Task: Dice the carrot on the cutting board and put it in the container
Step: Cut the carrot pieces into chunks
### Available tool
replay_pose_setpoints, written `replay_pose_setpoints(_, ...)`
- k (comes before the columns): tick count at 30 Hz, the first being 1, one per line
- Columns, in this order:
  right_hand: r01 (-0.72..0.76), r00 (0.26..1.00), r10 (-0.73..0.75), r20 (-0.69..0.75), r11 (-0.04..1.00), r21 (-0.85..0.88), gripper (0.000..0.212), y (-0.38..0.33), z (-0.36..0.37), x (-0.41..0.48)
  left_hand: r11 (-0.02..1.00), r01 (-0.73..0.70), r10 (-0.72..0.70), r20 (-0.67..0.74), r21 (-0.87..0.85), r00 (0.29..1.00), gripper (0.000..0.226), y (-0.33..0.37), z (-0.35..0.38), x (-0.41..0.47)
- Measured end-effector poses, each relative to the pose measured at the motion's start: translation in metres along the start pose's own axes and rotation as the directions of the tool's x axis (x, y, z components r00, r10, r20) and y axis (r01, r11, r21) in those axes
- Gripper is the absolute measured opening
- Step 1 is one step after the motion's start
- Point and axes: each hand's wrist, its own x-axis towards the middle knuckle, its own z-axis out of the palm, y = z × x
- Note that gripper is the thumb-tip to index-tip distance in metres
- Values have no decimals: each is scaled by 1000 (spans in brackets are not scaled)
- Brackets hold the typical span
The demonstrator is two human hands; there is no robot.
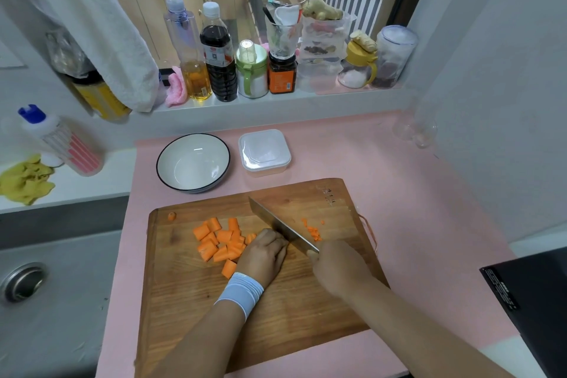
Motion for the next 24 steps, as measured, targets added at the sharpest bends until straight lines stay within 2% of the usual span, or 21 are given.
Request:
replay_pose_setpoints(6,-7,999,6,32,999,44,30,3,-3,-1,1000,29,-29,45,-6,999,10,-2,-2,2)
replay_pose_setpoints(10,-56,996,42,80,980,190,31,5,-14,1,989,120,-103,177,-89,979,14,-2,-16,11)
replay_pose_setpoints(12,-61,996,39,85,962,267,30,6,-21,0,972,203,-170,239,-120,956,16,-2,-26,20)
replay_pose_setpoints(14,-57,997,39,70,959,278,30,8,-26,-1,911,382,-343,228,-154,911,18,-4,-36,28)
replay_pose_setpoints(16,-22,1000,19,17,982,186,31,9,-31,-2,768,599,-582,143,-228,801,16,-14,-46,34)
replay_pose_setpoints(17,14,1000,-11,-23,995,98,33,11,-33,-2,702,662,-667,84,-261,740,14,-20,-51,37)
replay_pose_setpoints(19,102,989,-111,-99,990,-96,33,17,-36,-5,640,699,-739,-8,-320,673,13,-31,-65,46)
replay_pose_setpoints(21,225,951,-264,-163,948,-224,29,25,-38,-9,621,687,-742,-3,-377,670,21,-37,-79,59)
replay_pose_setpoints(22,296,919,-348,-183,919,-262,29,29,-38,-10,627,684,-725,44,-373,688,25,-39,-85,65)
replay_pose_setpoints(24,389,863,-463,-200,863,-322,27,34,-37,-10,662,689,-650,231,-296,724,22,-38,-91,75)
